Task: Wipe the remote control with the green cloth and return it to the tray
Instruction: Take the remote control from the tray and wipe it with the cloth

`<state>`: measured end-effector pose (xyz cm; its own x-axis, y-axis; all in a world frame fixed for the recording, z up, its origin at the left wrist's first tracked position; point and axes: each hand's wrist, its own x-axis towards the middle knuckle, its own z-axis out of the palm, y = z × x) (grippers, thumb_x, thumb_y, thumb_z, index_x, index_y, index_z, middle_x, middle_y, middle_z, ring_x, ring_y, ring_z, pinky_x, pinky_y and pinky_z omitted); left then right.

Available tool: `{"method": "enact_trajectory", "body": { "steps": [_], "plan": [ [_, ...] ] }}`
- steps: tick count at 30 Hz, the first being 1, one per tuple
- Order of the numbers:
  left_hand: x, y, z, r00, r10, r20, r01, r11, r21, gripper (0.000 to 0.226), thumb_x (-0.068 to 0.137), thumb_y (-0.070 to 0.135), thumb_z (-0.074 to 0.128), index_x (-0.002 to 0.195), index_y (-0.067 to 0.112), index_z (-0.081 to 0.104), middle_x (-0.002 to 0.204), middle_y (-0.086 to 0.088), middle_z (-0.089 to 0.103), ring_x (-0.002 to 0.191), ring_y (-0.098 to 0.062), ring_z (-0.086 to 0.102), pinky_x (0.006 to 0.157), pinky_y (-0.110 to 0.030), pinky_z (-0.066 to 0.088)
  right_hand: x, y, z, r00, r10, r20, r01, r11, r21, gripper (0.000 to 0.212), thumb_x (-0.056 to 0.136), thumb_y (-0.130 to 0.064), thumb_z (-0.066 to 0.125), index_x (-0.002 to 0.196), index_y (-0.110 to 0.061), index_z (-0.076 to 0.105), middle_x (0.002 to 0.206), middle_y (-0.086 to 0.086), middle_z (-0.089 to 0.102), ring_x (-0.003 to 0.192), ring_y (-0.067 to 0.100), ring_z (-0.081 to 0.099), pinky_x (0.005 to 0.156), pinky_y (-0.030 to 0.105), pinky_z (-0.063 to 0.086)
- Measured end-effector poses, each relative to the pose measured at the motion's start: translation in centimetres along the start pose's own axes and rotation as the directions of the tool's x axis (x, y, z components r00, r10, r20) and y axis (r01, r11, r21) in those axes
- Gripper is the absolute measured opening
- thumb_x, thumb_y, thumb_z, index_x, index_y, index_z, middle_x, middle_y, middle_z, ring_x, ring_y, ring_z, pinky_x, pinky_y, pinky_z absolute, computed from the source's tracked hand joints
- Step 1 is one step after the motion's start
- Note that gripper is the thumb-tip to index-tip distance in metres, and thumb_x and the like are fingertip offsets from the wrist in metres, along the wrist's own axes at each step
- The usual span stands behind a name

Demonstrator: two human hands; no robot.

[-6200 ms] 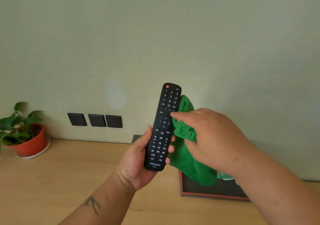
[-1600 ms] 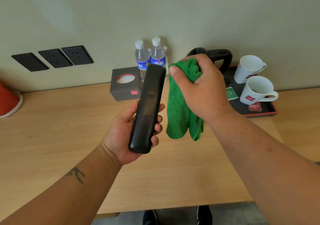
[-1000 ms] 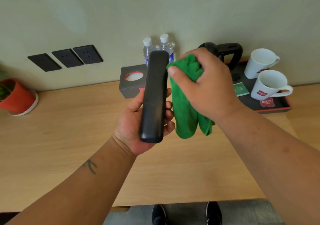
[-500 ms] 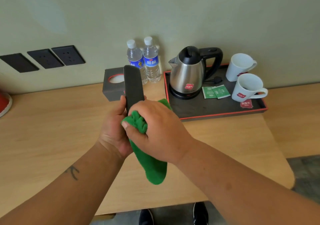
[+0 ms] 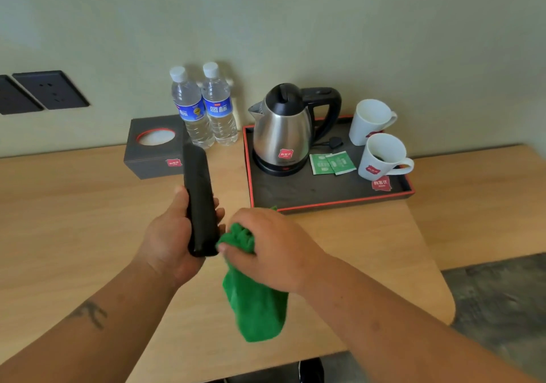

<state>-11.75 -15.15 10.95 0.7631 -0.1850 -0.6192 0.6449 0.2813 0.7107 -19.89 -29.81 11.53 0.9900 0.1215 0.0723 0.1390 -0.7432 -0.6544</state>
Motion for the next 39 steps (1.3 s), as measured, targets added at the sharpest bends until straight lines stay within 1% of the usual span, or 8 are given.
{"method": "enact_trajectory", "body": {
  "steps": [4,9,12,15,20,24,35,39],
  "plan": [
    [0.9,-2.6,0.1,0.998,0.011,-0.064,0.003,0.978,0.208,0.061,0.093,0.059,0.047,0.113,0.005,0.066,0.097,-0.005,0.066,0.082,-0.020,0.063,0.067,-0.037,0.051,-0.7,6.0,-1.1,0.969,0.239,-0.056,-0.242,0.970,-0.034,0.028,0.084,-0.043,0.070,0.104,-0.027,0.061,0.098,-0.008,0.063,0.092,0.012,0.058,0.080,0.029,0.047],
    [1.8,-4.7,0.5,0.996,0.025,-0.083,0.003,0.944,0.330,0.054,0.094,0.056,0.048,0.109,0.008,0.067,0.106,-0.009,0.067,0.093,-0.024,0.065,0.074,-0.038,0.054,-1.0,11.9,-3.6,0.877,0.480,-0.017,-0.480,0.876,-0.049,0.058,0.073,-0.024,0.076,0.129,-0.021,0.062,0.119,-0.002,0.056,0.105,0.015,0.059,0.092,0.019,0.040],
    [2.5,-5.3,0.4,0.994,0.046,-0.100,-0.002,0.917,0.398,0.048,0.095,0.056,0.045,0.101,0.014,0.067,0.108,-0.011,0.068,0.097,-0.026,0.067,0.081,-0.040,0.056,-0.4,15.1,-4.8,0.847,0.531,-0.021,-0.519,0.819,-0.247,0.032,0.075,-0.014,0.074,0.107,-0.008,0.073,0.116,0.005,0.058,0.104,0.024,0.061,0.090,0.024,0.044],
    [3.2,-5.6,0.0,0.992,0.060,-0.112,0.002,0.874,0.485,0.055,0.093,0.064,0.042,0.105,0.017,0.068,0.105,-0.012,0.071,0.089,-0.029,0.068,0.085,-0.042,0.055,1.0,17.3,-5.7,0.838,0.516,-0.175,-0.544,0.778,-0.314,0.015,0.077,-0.009,0.071,0.091,-0.004,0.072,0.101,0.010,0.060,0.094,0.031,0.062,0.079,0.034,0.050],
    [4.1,-6.7,0.2,0.993,0.098,-0.063,-0.041,0.803,0.595,0.061,0.087,0.070,0.037,0.115,0.024,0.065,0.102,-0.007,0.072,0.086,-0.030,0.070,0.081,-0.042,0.053,3.7,19.4,-4.2,0.825,0.519,-0.225,-0.557,0.677,-0.481,0.028,0.085,-0.019,0.069,0.113,-0.015,0.068,0.106,0.008,0.064,0.097,0.031,0.063,0.070,0.034,0.048],
    [5.0,-7.2,1.3,0.993,0.113,-0.027,-0.073,0.792,0.606,0.044,0.094,0.064,0.034,0.100,0.033,0.064,0.100,-0.007,0.071,0.076,-0.025,0.065,0.073,-0.040,0.050,5.1,20.7,-3.4,0.734,0.663,-0.147,-0.643,0.610,-0.463,0.029,0.090,-0.022,0.065,0.118,-0.015,0.064,0.112,0.009,0.067,0.102,0.029,0.064,0.072,0.033,0.047],
    [7.1,-7.3,2.8,0.993,-0.041,-0.108,0.078,0.927,0.366,0.049,0.094,0.063,0.041,0.106,0.026,0.071,0.095,-0.010,0.075,0.071,-0.026,0.060,0.062,-0.034,0.043,8.7,17.7,0.9,0.881,0.465,-0.086,-0.458,0.792,-0.404,0.012,0.083,-0.015,0.067,0.094,-0.016,0.066,0.098,0.006,0.067,0.094,0.028,0.064,0.067,0.029,0.038],
    [7.0,-7.2,2.8,0.994,-0.056,-0.095,0.084,0.942,0.326,0.052,0.094,0.061,0.043,0.104,0.021,0.074,0.087,-0.011,0.075,0.069,-0.026,0.059,0.071,-0.039,0.048,9.8,15.7,2.1,0.920,0.392,-0.007,-0.363,0.846,-0.391,0.015,0.081,-0.013,0.065,0.096,-0.014,0.066,0.102,0.008,0.065,0.096,0.030,0.062,0.069,0.030,0.038]
  ]
}}
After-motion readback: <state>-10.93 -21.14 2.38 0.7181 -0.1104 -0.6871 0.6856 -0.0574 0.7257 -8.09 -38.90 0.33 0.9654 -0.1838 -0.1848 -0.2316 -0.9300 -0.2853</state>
